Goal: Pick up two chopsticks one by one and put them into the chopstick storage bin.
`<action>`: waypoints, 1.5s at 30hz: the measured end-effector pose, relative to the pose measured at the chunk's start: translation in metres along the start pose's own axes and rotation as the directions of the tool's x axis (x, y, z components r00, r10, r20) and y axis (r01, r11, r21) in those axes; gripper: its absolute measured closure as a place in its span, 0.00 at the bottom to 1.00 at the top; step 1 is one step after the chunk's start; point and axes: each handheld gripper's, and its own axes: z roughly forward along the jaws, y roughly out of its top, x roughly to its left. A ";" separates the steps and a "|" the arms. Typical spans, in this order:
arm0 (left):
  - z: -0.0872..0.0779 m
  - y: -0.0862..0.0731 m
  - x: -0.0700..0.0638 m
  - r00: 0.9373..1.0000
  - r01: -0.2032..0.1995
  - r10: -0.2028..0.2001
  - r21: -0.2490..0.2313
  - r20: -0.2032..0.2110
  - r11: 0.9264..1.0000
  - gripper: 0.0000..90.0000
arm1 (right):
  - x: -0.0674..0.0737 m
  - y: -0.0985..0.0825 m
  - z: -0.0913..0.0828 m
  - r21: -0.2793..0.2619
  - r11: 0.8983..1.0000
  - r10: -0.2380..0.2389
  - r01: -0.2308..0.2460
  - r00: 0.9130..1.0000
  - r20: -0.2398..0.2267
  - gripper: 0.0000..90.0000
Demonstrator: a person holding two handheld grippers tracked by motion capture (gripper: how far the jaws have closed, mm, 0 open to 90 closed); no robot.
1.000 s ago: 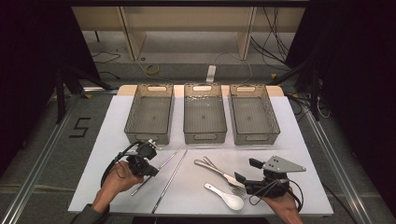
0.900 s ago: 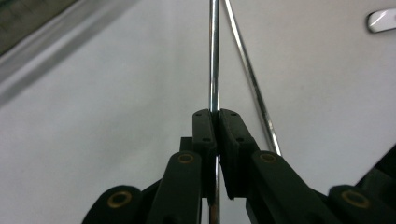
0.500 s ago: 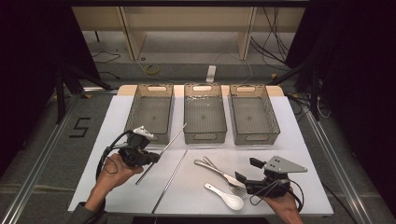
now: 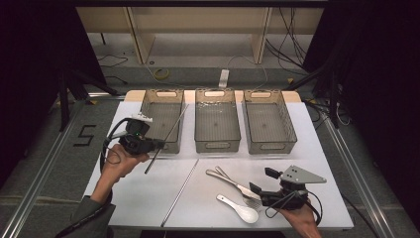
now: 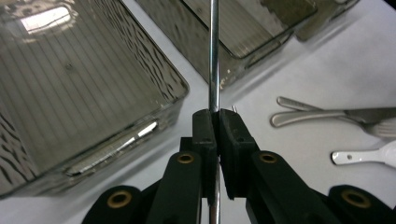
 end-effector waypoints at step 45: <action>0.032 0.049 0.095 0.957 0.118 -0.162 -0.185 -0.241 0.976 0.94 | -0.002 -0.001 0.000 -0.006 1.000 0.011 -0.011 1.000 -0.013 0.28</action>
